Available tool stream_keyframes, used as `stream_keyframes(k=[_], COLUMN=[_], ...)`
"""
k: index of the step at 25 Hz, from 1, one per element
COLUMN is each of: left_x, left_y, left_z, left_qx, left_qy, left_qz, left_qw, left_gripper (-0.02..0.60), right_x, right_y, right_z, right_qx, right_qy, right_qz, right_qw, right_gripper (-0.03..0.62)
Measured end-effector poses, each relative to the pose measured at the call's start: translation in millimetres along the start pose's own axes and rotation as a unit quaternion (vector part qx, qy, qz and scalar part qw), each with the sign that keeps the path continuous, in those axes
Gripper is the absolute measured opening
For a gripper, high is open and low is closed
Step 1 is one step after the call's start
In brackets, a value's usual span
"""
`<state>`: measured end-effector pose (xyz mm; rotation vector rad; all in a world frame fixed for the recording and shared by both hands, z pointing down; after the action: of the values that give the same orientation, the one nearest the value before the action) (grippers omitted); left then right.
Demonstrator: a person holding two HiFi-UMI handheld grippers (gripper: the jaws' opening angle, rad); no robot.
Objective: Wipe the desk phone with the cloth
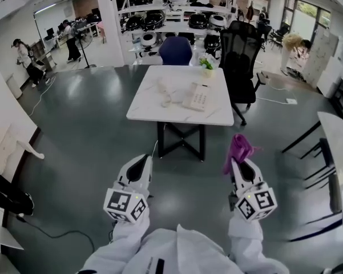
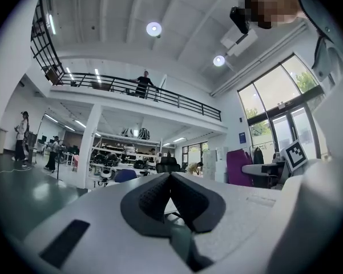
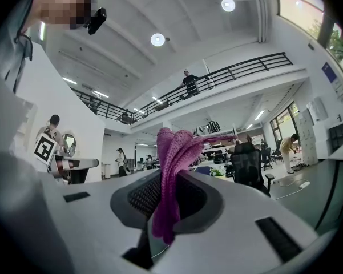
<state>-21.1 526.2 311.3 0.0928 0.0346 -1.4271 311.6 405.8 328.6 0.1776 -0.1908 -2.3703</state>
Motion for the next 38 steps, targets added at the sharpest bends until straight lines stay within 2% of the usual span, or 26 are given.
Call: stream_keyframes(k=[10,17,26,38], left_x=[27,51,120,223], left_y=[8,-4,-47,-106], left_z=[5,11,29,48], left_qx=[0.001,0.001,-0.009,-0.017], left_qy=[-0.016,-0.023,-0.014,-0.024], left_qz=[-0.001,0.006,0.021,0.057], left_qw=[0.9999,0.9997,0.9997,0.9980], left_gripper=[-0.003,-0.003,-0.002,-0.003], right_x=[26,52,119,220], right_y=[20,30,60,95], right_z=[3,7,18,28], right_qx=[0.003,0.002,0.002,0.013], right_qy=[-0.009,-0.015,-0.023,-0.037], right_qz=[-0.019,-0.019,-0.003,0.012], right_qw=[1.000,1.000,1.000,0.999], right_gripper=[0.041,0.041,0.041,0.040])
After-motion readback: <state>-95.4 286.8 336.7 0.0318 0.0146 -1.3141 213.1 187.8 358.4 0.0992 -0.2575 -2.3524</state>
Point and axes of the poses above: the fingertips, and each gripper's own axes: x forward along the fingers, y to its right, z out of its underside, the point moved 9 cm from there along -x, backward along the fingers, and after that the axes turned 6 degrees about x, right-handed, at the moved point
